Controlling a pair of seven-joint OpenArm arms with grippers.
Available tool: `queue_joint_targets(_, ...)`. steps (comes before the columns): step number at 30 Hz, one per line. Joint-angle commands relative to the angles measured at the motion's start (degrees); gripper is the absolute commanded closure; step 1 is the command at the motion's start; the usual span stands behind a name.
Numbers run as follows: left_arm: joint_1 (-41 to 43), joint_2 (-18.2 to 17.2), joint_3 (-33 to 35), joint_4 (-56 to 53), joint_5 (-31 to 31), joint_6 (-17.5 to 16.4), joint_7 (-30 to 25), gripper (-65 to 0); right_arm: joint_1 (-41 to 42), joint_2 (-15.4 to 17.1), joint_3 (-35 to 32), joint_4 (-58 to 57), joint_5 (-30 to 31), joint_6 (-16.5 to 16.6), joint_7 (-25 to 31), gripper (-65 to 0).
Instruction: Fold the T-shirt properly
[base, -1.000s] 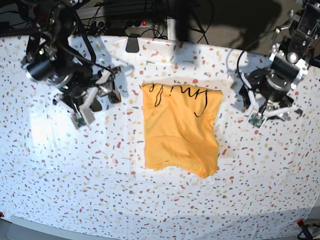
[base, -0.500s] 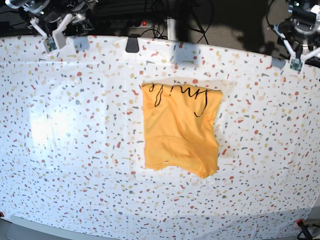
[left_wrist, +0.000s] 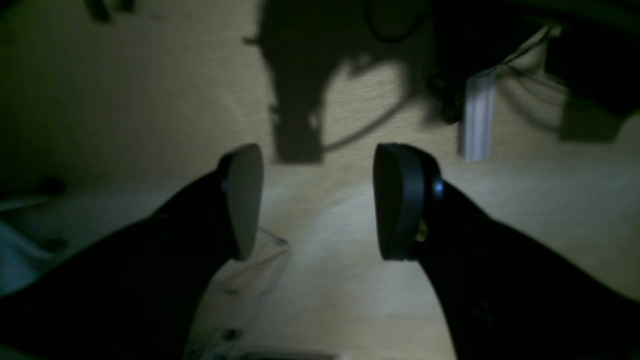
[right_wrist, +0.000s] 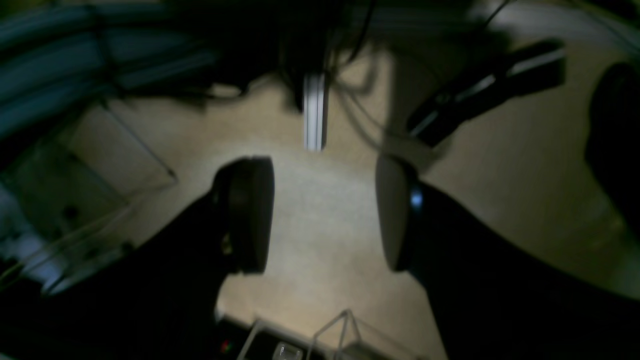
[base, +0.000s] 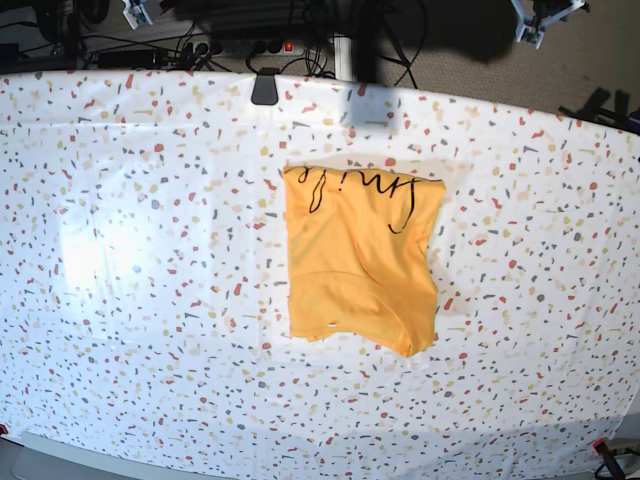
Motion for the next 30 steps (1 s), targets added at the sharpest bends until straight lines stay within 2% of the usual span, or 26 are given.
queue_joint_targets(1,-2.01,-0.07,-0.24,-4.39,-0.09,-0.04,-0.85,-34.2,1.25,2.08,-1.11,-3.72,-0.02,0.45,1.77,-32.7)
queue_joint_targets(5,-12.98,1.70,-0.24,-25.44,-0.07,-0.17,-2.84,-34.2,10.45,8.09,-8.11,-24.28,-3.87,0.45,9.07,-32.7)
queue_joint_targets(9,-19.61,1.84,-0.26,-40.63,-0.07,-0.92,-5.07,-34.2,19.89,11.65,-15.17,-43.36,-6.03,0.44,12.41,-32.7)
queue_joint_targets(12,-20.37,1.86,-0.28,-44.54,-0.07,-0.92,-8.35,-34.2,25.46,12.70,-20.17,-54.75,-6.03,0.44,17.29,-32.7)
queue_joint_targets(17,-19.30,2.36,-0.28,-44.83,-0.09,-0.87,-10.86,-34.2,31.45,12.76,-27.71,-66.34,-6.05,-0.66,30.86,-32.7)
queue_joint_targets(19,-19.12,2.78,-0.28,-44.85,-0.07,-0.90,-10.84,-34.2,32.92,12.76,-31.17,-68.06,-6.05,-3.48,33.14,-32.7)
queue_joint_targets(23,-19.12,3.80,-0.28,-44.85,-0.07,-0.90,-10.82,-34.2,34.05,12.76,-38.53,-68.96,-6.03,-13.22,40.54,-32.7)
queue_joint_targets(25,-19.06,4.68,-0.28,-44.85,-0.04,-0.90,-10.82,-34.2,34.05,12.76,-42.07,-69.05,-6.03,-16.52,44.09,-32.7)
queue_joint_targets(30,-19.02,6.86,-0.28,-44.83,2.19,-0.90,-10.88,-34.2,34.05,12.15,-48.78,-69.05,-6.03,-17.16,47.30,-32.7)
